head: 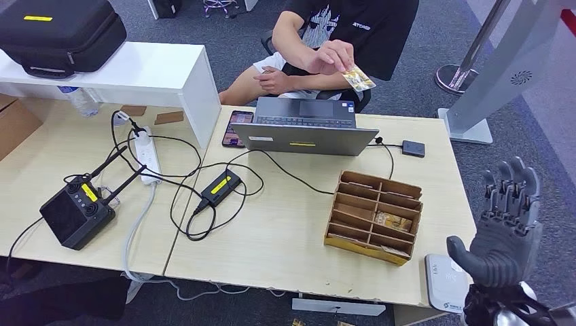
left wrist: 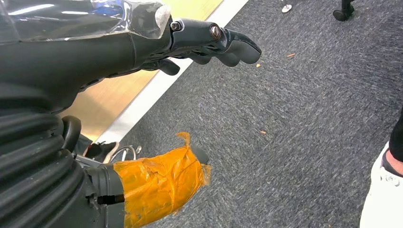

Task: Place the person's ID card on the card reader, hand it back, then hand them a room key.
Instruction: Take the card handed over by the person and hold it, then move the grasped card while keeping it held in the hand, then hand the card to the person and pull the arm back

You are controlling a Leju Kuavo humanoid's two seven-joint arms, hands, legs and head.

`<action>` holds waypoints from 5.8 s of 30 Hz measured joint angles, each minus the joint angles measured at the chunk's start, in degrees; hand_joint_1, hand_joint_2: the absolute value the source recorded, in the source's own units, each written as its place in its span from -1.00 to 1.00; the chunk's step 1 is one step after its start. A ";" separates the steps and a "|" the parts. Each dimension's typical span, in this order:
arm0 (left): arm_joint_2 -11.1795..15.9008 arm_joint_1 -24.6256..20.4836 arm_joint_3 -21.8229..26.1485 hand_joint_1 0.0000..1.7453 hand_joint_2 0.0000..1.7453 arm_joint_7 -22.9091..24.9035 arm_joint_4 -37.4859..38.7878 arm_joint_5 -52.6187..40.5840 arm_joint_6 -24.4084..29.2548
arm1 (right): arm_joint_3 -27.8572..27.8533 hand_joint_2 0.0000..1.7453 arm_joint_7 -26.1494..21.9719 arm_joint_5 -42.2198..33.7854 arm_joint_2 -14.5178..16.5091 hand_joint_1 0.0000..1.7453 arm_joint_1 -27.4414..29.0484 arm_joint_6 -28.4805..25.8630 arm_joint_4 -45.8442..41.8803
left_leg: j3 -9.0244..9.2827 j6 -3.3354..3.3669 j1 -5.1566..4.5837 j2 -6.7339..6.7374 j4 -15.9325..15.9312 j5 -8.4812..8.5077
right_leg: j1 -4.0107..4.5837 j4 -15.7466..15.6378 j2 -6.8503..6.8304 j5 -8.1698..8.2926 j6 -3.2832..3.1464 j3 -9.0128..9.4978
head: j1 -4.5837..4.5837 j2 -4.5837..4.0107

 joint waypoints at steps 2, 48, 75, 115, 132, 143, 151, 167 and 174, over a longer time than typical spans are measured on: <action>0.00 0.00 0.00 -1.00 1.00 0.00 0.00 0.00 0.00 | 0.01 1.00 0.00 0.00 0.00 -1.00 0.00 0.00 0.00 | 0.00 0.00 0.00 0.00 0.00 0.00 | 0.00 0.00 0.00 0.00 0.00 0.00 | 0.00 0.00; 0.63 -1.37 0.02 -1.00 1.00 3.41 3.02 -14.20 0.00 | 57.39 1.00 45.74 68.72 -7.70 0.93 -52.37 -60.65 63.95 | -0.17 -0.02 0.05 -0.01 -0.01 0.56 | 0.04 0.01 0.02 0.51 -0.04 -0.19 | 0.02 0.00; 0.57 -0.68 0.04 -1.00 1.00 3.27 3.10 -7.21 0.00 | 52.62 1.00 27.59 40.47 -8.84 1.00 -39.50 -55.40 48.13 | -0.17 -0.03 0.07 -0.07 -0.01 0.49 | 0.06 -0.04 -0.02 0.43 -0.02 -0.18 | 0.02 0.00; 0.33 0.68 0.07 -1.00 1.00 10.83 1.67 -1.31 0.03 | 22.03 1.00 43.47 45.22 -26.71 1.00 -3.02 -57.35 16.81 | -0.22 0.13 0.02 -0.06 -0.01 0.28 | 0.02 -0.16 -0.08 0.31 0.07 -0.11 | 0.02 0.00; 0.01 0.67 0.07 -1.00 1.00 12.40 0.95 1.82 0.07 | 18.03 1.00 51.51 47.89 -30.42 1.00 1.29 -40.32 18.72 | -0.22 0.22 0.01 -0.04 0.00 0.21 | 0.02 -0.17 -0.06 0.27 0.08 -0.13 | 0.01 0.00; 0.08 0.69 0.07 -1.00 1.00 12.35 0.94 3.08 0.09 | 20.31 1.00 50.00 47.14 -34.15 1.00 5.89 -34.28 11.99 | -0.22 0.24 0.00 -0.05 0.00 0.20 | 0.01 -0.17 -0.07 0.26 0.09 -0.12 | 0.01 0.00; 0.28 0.68 0.07 -1.00 1.00 11.94 0.94 2.73 0.09 | 23.09 1.00 48.37 47.00 -36.83 1.00 6.64 -31.99 10.90 | -0.22 0.24 0.01 -0.05 0.00 0.20 | 0.02 -0.17 -0.07 0.26 0.09 -0.11 | 0.01 0.00; 0.64 0.64 0.07 -1.00 1.00 11.76 0.94 1.55 0.09 | 28.35 1.00 49.11 44.06 -41.02 1.00 4.16 -24.97 14.70 | -0.22 0.24 0.01 -0.05 0.00 0.20 | 0.01 -0.17 -0.07 0.26 0.09 -0.11 | 0.02 0.00; 0.66 0.62 0.07 -1.00 1.00 11.76 0.94 1.20 0.09 | 29.35 1.00 49.68 43.28 -42.04 1.00 3.18 -23.97 16.03 | -0.20 0.24 0.01 -0.04 0.00 0.20 | 0.02 -0.17 -0.05 0.26 0.09 -0.10 | 0.01 0.00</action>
